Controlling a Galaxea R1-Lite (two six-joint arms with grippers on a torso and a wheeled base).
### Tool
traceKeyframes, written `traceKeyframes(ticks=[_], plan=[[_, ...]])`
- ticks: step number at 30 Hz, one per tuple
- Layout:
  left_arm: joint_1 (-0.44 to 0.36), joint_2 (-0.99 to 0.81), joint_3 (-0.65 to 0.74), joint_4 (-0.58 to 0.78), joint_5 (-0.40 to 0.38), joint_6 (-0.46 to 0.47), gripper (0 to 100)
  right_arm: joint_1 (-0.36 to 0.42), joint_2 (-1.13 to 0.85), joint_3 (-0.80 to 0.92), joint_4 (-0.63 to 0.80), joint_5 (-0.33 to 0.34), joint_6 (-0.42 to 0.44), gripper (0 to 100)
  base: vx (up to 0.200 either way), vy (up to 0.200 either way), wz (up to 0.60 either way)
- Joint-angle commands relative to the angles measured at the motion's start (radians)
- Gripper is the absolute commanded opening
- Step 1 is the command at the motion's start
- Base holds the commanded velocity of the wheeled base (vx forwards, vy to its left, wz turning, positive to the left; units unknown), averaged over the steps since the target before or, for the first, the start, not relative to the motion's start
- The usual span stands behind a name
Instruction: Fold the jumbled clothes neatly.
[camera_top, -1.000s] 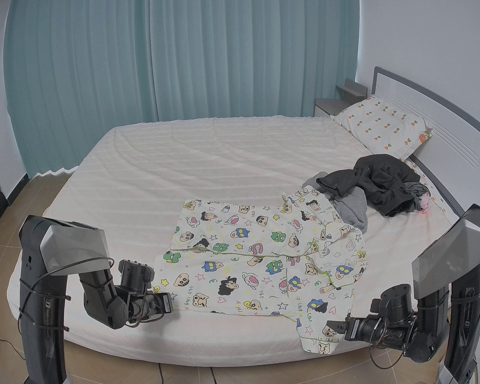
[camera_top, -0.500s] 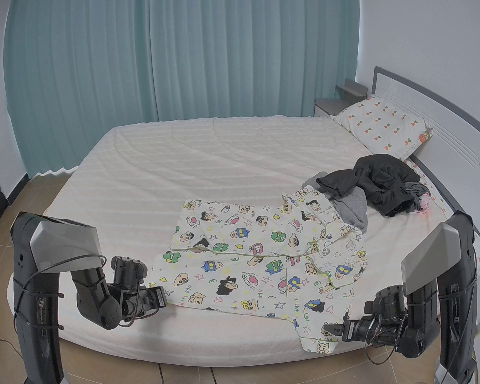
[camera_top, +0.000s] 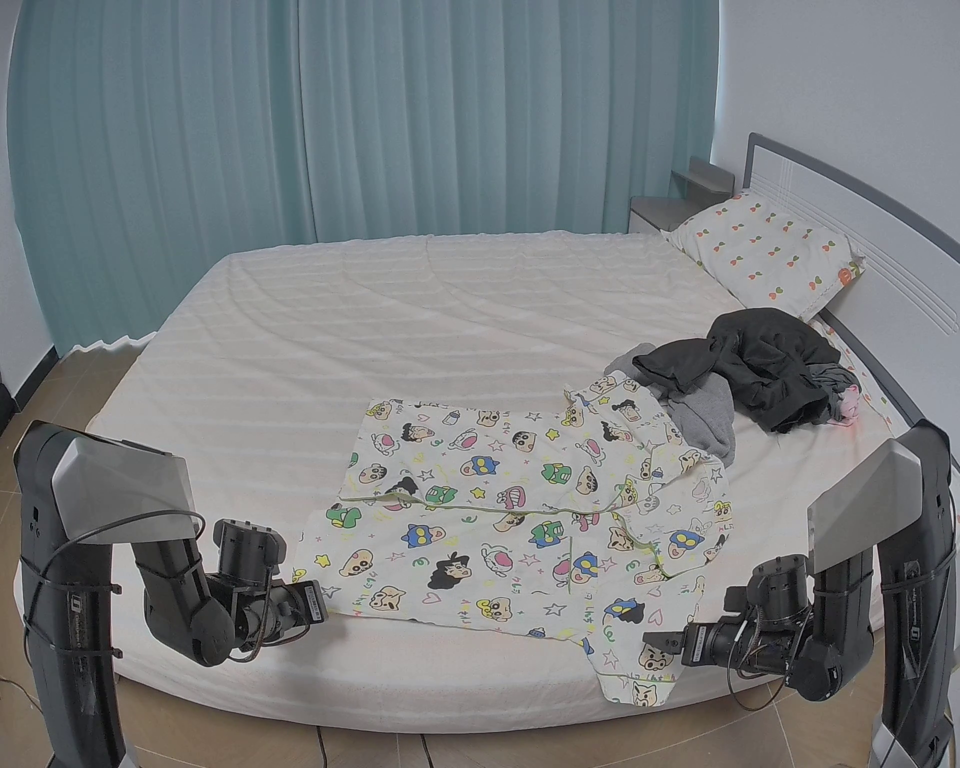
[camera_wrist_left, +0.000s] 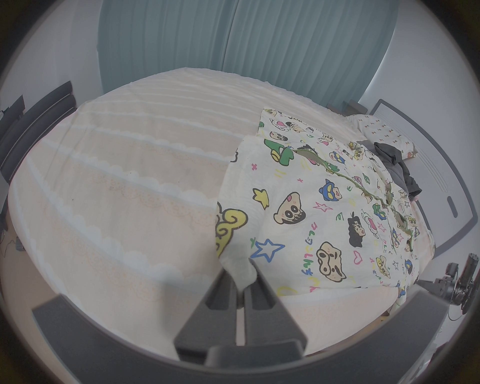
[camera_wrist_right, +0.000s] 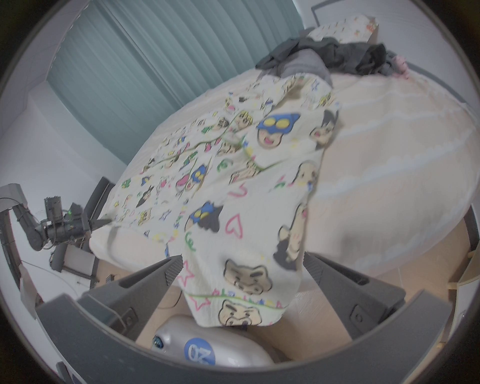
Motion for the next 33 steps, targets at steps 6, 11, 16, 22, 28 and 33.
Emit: traceKeyframes(ticks=[6, 11, 16, 22, 28, 33], plan=[[-0.007, -0.001, 0.002, -0.004, -0.002, 0.002, 0, -0.067, -0.019, -0.062, 0.071, 0.016, -0.025, 100, 0.000, 0.000, 0.00], [-0.007, 0.003, 0.002, -0.021, -0.002, 0.003, 0, -0.075, -0.016, -0.069, 0.074, 0.077, -0.077, 100, 0.000, 0.000, 0.00], [-0.007, 0.004, 0.010, -0.021, -0.002, 0.002, 0, -0.075, -0.030, -0.095, 0.152, 0.090, -0.098, 100, 0.000, 0.000, 0.00], [-0.008, 0.006, 0.010, -0.021, -0.002, 0.002, 0, -0.157, -0.024, -0.083, 0.164, 0.123, -0.295, 100, 0.000, 0.000, 0.00], [-0.008, 0.006, 0.007, -0.021, -0.002, 0.002, 0, -0.139, 0.015, -0.082, 0.157, 0.171, -0.322, 100, 0.000, 0.000, 0.00], [-0.011, 0.006, 0.012, -0.021, -0.002, 0.000, 0, -0.134, 0.030, -0.083, 0.114, 0.238, -0.325, 100, 0.000, 0.000, 0.00]])
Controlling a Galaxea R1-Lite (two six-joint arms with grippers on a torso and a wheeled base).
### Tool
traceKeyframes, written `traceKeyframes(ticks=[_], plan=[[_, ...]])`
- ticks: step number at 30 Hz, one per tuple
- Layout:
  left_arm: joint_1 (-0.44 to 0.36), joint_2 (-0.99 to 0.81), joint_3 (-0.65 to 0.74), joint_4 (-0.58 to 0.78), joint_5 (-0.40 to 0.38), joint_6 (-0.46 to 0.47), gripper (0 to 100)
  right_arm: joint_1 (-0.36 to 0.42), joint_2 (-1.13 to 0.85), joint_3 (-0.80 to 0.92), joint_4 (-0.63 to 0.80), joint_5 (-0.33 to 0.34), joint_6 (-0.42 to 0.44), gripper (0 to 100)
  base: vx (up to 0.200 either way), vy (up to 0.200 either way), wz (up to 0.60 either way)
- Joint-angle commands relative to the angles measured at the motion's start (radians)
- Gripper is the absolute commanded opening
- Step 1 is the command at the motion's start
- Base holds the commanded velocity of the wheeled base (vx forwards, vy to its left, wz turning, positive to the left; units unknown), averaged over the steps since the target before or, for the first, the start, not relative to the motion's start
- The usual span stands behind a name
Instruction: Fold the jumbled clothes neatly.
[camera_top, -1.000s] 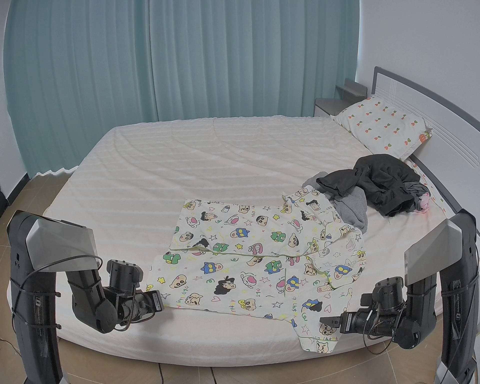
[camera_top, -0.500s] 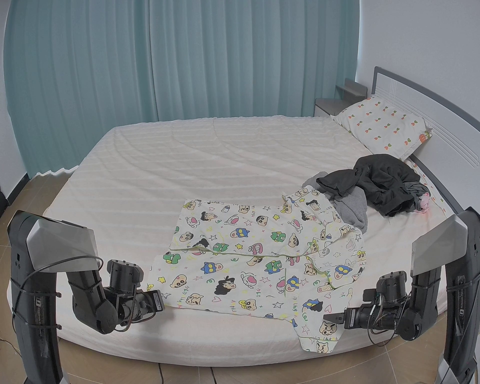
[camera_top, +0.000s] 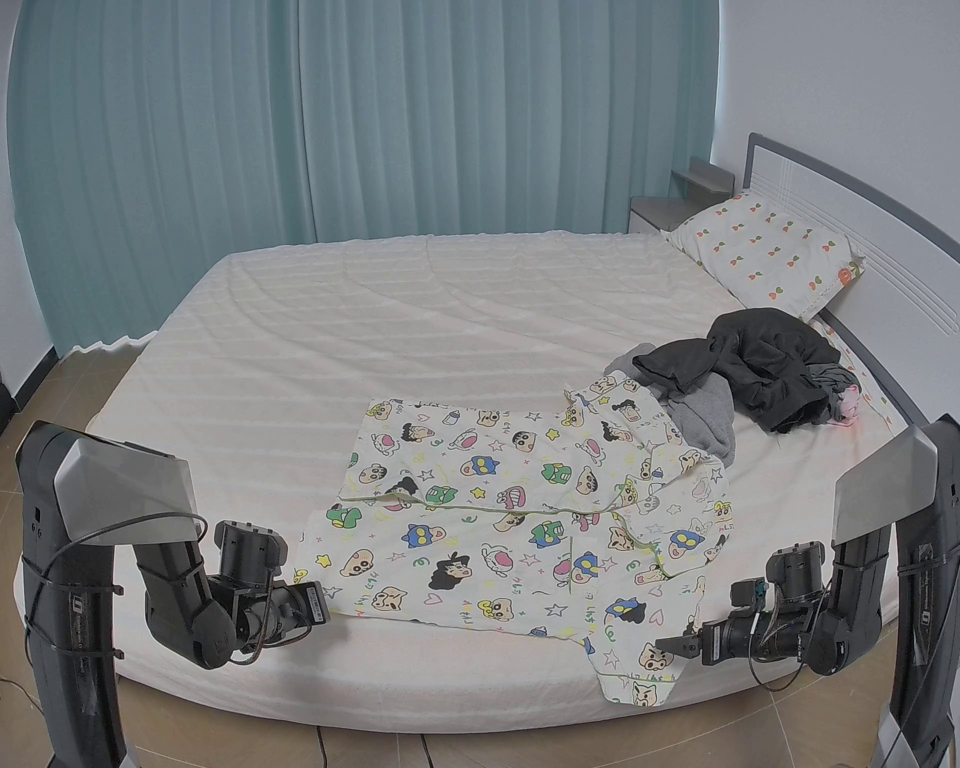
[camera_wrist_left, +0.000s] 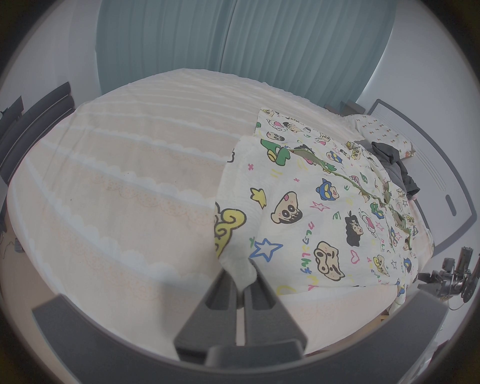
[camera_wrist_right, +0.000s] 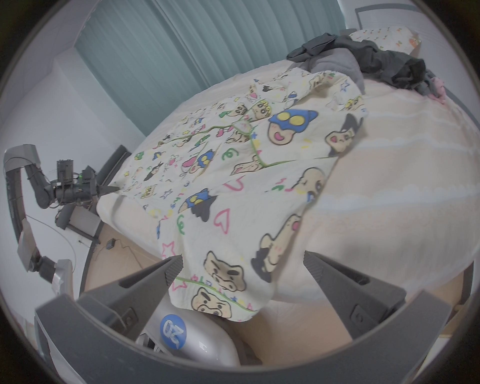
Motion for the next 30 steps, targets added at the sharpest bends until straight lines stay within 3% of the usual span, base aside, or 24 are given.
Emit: traceKeyframes(ticks=[1, 17, 18, 30], plan=[[-0.001, 0.003, 0.003, 0.000, -0.001, -0.002, 0, 0.007, 0.025, -0.001, -0.030, 0.028, -0.003, 100, 0.000, 0.000, 0.00], [-0.011, 0.009, 0.002, 0.000, -0.006, -0.002, 0, 0.036, 0.043, -0.095, 0.046, 0.028, -0.001, 100, 0.000, 0.000, 0.00], [-0.011, 0.009, 0.003, 0.000, -0.004, -0.002, 0, 0.036, 0.043, -0.095, 0.045, 0.028, -0.001, 0, 0.000, 0.000, 0.00], [-0.010, 0.005, 0.038, -0.003, -0.006, 0.004, 0, 0.001, 0.077, -0.038, -0.125, 0.036, 0.016, 0, 0.000, 0.000, 0.00]])
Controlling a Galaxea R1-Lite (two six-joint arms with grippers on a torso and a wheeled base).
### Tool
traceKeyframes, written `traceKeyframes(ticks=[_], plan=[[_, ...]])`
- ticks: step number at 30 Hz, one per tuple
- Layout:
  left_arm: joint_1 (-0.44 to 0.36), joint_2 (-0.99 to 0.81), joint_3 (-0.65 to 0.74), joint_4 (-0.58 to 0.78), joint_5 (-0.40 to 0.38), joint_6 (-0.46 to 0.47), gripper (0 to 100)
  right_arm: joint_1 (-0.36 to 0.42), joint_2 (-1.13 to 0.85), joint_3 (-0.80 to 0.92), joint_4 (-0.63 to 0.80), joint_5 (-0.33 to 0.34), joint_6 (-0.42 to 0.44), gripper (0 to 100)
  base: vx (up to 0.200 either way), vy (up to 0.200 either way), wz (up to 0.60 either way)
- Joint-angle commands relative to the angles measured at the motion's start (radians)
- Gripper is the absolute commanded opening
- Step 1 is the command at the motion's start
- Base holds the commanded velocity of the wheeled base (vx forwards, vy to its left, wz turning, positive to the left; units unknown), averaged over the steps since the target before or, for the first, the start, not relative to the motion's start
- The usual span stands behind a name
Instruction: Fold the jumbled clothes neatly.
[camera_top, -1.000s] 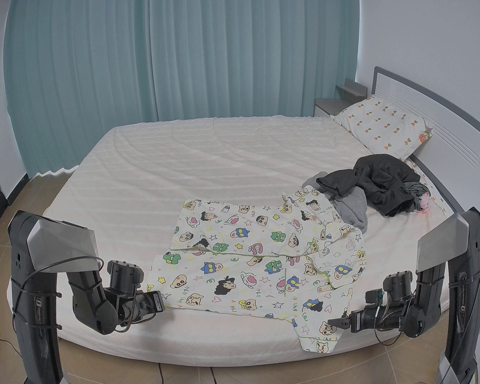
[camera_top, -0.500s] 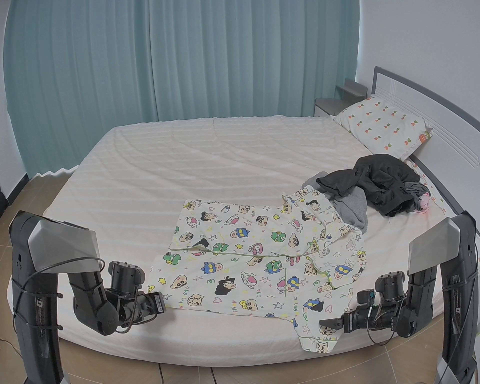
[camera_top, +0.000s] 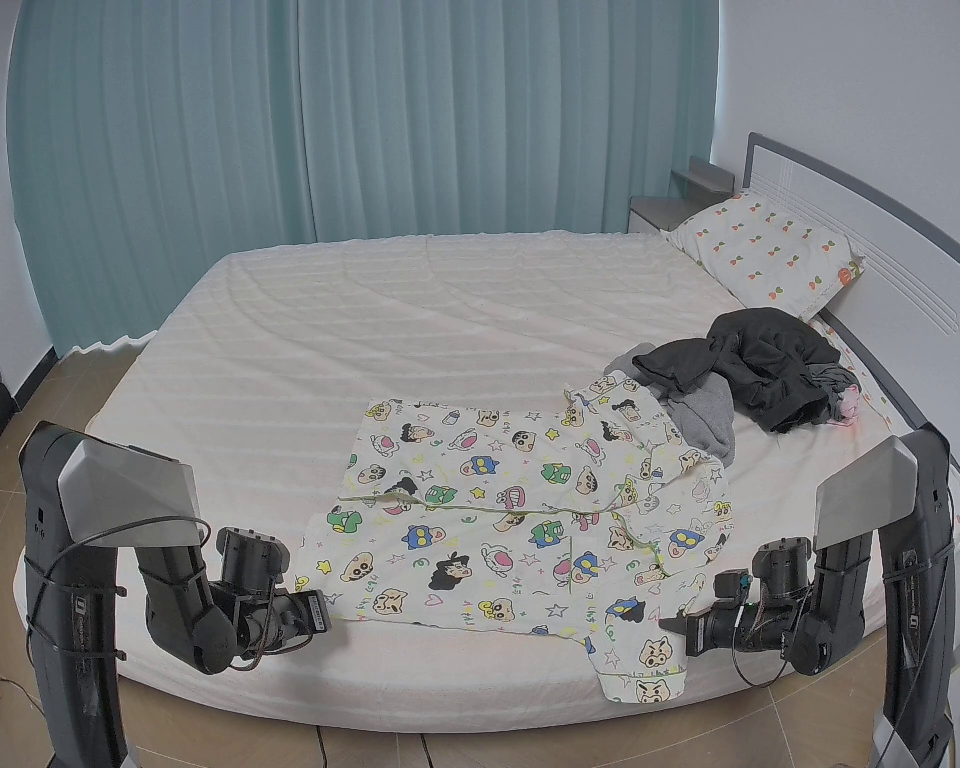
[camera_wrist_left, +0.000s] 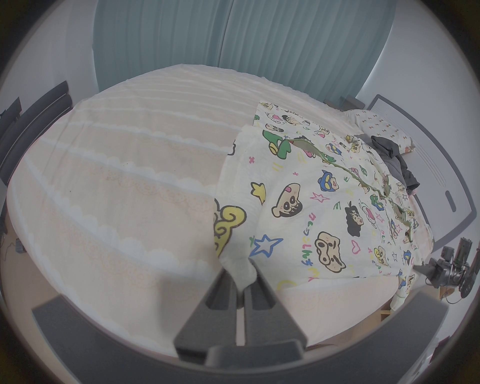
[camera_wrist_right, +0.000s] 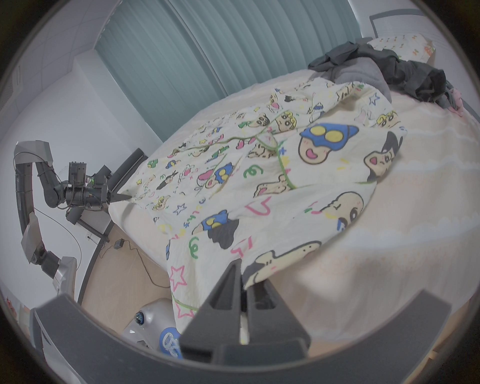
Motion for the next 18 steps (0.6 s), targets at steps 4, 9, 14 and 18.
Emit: traceKeyframes(ticks=[4, 9, 14, 18], plan=[[0.000, -0.005, 0.027, -0.008, 0.001, 0.002, 0, -0.022, 0.013, 0.061, -0.050, 0.000, 0.008, 0, 0.000, 0.000, 0.00], [0.000, -0.007, 0.083, -0.084, -0.001, 0.019, 0, -0.030, 0.009, 0.102, -0.095, 0.006, 0.009, 0, 0.000, 0.000, 0.00], [0.000, -0.013, 0.129, -0.103, -0.041, 0.036, 0, -0.035, 0.009, 0.119, -0.104, 0.023, 0.009, 0, 0.000, 0.000, 0.00], [0.000, -0.042, 0.162, -0.103, -0.084, 0.042, 0, -0.039, 0.002, 0.122, -0.104, 0.023, 0.009, 0, 0.000, 0.000, 0.00]])
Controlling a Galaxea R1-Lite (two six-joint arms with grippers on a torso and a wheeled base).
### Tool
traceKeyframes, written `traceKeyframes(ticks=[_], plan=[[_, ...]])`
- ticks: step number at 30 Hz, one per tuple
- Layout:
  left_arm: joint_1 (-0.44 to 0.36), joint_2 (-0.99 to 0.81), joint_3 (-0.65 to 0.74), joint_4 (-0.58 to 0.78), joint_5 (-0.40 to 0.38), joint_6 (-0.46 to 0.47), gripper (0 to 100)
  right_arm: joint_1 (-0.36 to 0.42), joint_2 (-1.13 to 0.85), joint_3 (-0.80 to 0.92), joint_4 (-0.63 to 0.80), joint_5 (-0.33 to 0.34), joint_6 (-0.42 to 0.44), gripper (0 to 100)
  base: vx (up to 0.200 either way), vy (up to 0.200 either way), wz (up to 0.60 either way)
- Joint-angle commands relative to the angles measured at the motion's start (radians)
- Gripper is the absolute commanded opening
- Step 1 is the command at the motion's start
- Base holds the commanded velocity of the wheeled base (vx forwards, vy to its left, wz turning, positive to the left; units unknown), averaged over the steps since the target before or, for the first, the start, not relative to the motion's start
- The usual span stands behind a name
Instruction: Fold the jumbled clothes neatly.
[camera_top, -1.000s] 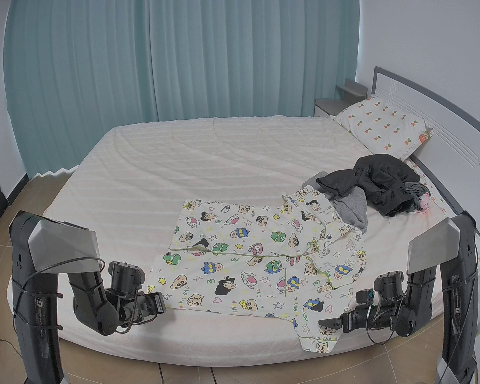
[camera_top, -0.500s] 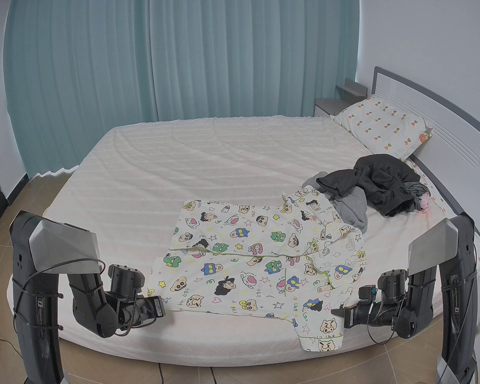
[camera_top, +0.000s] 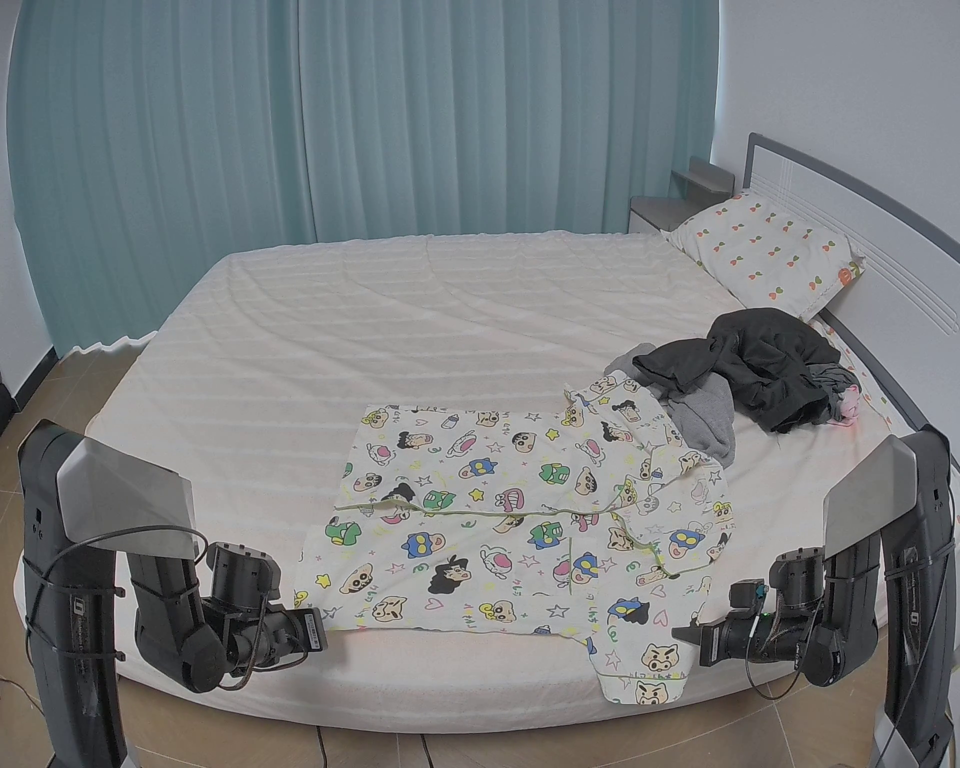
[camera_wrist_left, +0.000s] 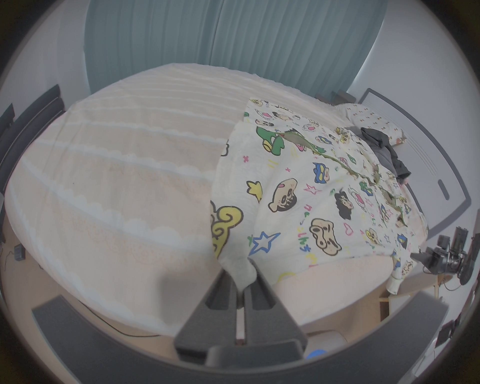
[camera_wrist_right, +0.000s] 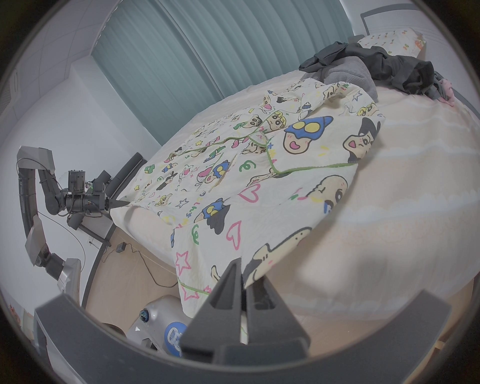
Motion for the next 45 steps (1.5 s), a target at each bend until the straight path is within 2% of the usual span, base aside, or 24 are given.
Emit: traceKeyframes(ticks=[1, 10, 26, 33, 35, 36, 38, 41, 45], plan=[[0.000, -0.027, 0.032, -0.001, -0.014, 0.003, 0, -0.005, -0.007, 0.007, -0.001, 0.001, 0.000, 0, 0.000, 0.000, 0.00], [-0.002, -0.047, 0.095, 0.000, -0.017, 0.048, 0, -0.040, -0.022, 0.029, 0.008, 0.001, -0.001, 0, 0.000, 0.000, 0.00], [-0.057, -0.039, 0.193, 0.010, -0.017, 0.111, 0, -0.035, -0.020, 0.085, 0.013, 0.004, -0.026, 0, 0.000, 0.000, 0.00], [-0.057, -0.039, 0.188, 0.002, -0.017, 0.126, 0, -0.032, -0.022, 0.090, 0.001, 0.011, -0.026, 0, 0.000, 0.000, 0.00], [-0.057, -0.041, 0.179, -0.001, -0.017, 0.123, 0, -0.034, -0.025, 0.090, -0.004, 0.023, -0.026, 0, 0.000, 0.000, 0.00], [-0.051, -0.049, 0.144, -0.006, -0.016, 0.108, 0, -0.043, -0.059, 0.092, -0.016, 0.070, -0.021, 0, 0.000, 0.000, 0.00], [-0.048, -0.058, 0.121, -0.006, -0.016, 0.086, 0, -0.051, -0.086, 0.088, -0.018, 0.093, -0.014, 0, 0.000, 0.000, 0.00], [-0.051, -0.082, 0.095, -0.006, -0.016, 0.048, 0, -0.061, -0.119, 0.082, -0.018, 0.106, -0.003, 0, 0.000, 0.000, 0.00], [-0.055, -0.118, 0.029, 0.002, -0.016, -0.012, 0, -0.063, -0.171, 0.069, -0.022, 0.119, 0.065, 0, 0.000, 0.000, 0.00]])
